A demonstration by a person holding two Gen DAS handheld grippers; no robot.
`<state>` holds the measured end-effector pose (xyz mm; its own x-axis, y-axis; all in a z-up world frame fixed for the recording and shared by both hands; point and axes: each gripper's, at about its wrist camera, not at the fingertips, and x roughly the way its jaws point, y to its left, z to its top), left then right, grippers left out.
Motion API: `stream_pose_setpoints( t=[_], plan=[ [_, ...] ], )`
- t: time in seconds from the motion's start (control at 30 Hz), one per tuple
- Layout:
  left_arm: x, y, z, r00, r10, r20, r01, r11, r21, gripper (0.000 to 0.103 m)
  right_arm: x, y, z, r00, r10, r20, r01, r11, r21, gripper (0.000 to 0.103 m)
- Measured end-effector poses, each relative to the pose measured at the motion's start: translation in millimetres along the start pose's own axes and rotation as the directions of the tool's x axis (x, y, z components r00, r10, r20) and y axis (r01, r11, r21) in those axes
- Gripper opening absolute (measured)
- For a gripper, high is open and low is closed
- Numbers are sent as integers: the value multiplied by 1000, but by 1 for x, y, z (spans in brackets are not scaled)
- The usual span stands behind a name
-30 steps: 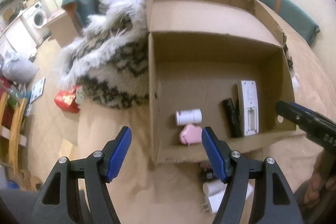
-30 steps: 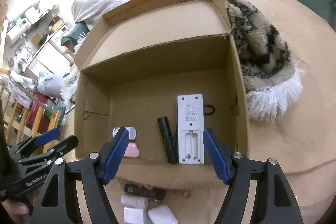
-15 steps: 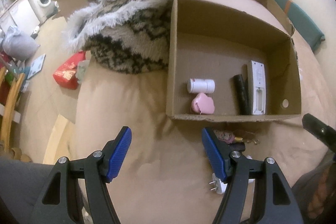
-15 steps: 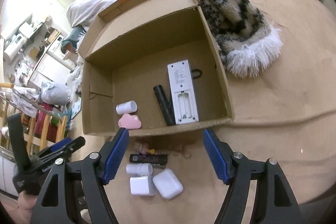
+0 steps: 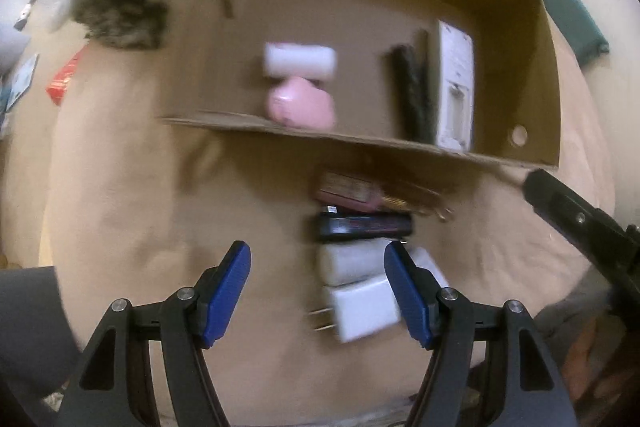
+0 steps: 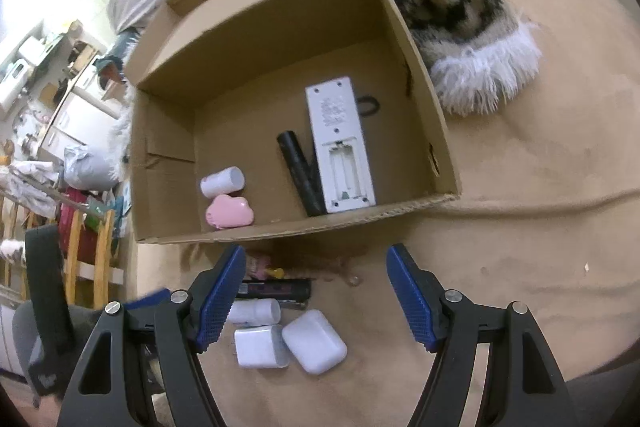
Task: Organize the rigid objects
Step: 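Grasp the white pill bottle with the left tool while the right tool grasps the white earbuds case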
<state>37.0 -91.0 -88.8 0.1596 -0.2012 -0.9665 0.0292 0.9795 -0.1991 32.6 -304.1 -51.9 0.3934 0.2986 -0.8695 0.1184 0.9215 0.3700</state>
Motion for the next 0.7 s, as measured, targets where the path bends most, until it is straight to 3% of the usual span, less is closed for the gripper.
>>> stream_pose_setpoints(
  t=[0.33,0.37,0.43,0.53,0.7],
  plan=[
    [40,-24,3,993,35,-115,-34,999,5,66,5,-23,1,999,42,-27,-39,992,121,77],
    [42,-22,4,992,34,-121,-35,999,-3,64,6,-23,1,999,45,-30,-41,992,121,77],
    [46,-16,5,990,12,-138,-16,1000,-24,48,6,-21,1,999,40,-35,-36,993,112,77],
    [45,-7,4,990,0,-143,-5,999,-32,48,9,-20,1,998,39,-46,-34,994,105,77],
    [32,7,6,990,41,-132,-44,999,-17,48,18,-14,-1,996,14,-93,-9,998,58,77]
  ],
)
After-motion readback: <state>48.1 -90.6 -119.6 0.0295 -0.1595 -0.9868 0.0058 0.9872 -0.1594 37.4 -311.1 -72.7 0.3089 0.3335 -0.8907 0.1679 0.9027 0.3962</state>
